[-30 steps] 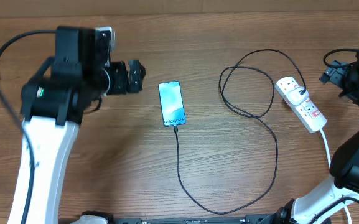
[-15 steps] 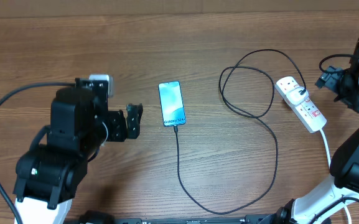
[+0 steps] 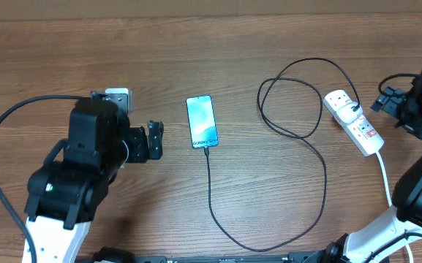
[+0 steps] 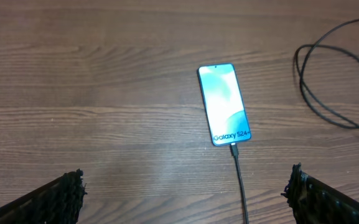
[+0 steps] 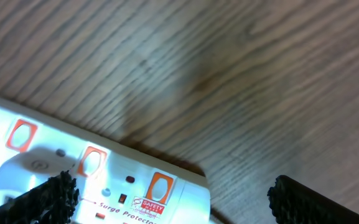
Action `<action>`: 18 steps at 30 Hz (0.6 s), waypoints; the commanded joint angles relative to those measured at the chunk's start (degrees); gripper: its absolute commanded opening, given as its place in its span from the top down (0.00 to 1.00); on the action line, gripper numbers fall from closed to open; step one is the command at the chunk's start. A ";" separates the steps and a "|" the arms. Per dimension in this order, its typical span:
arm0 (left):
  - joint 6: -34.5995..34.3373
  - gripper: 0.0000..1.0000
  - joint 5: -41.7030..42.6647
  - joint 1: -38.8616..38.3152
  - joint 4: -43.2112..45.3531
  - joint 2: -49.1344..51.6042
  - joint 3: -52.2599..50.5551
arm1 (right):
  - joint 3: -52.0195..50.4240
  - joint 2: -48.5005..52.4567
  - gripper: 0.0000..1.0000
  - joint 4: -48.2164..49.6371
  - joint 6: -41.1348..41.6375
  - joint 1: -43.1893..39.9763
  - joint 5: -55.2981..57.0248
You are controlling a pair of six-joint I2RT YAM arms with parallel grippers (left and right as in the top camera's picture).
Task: Plug charger to phone and switch on socket
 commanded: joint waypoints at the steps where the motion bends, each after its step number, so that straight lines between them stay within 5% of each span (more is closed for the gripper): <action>1: -0.57 0.01 -0.90 -0.35 0.07 2.56 -0.55 | -0.26 0.09 0.00 0.52 -5.92 -1.36 -6.27; 18: 0.55 0.00 3.34 -0.37 -1.14 14.03 -0.48 | -0.26 3.48 0.00 1.07 -6.67 -1.38 -6.51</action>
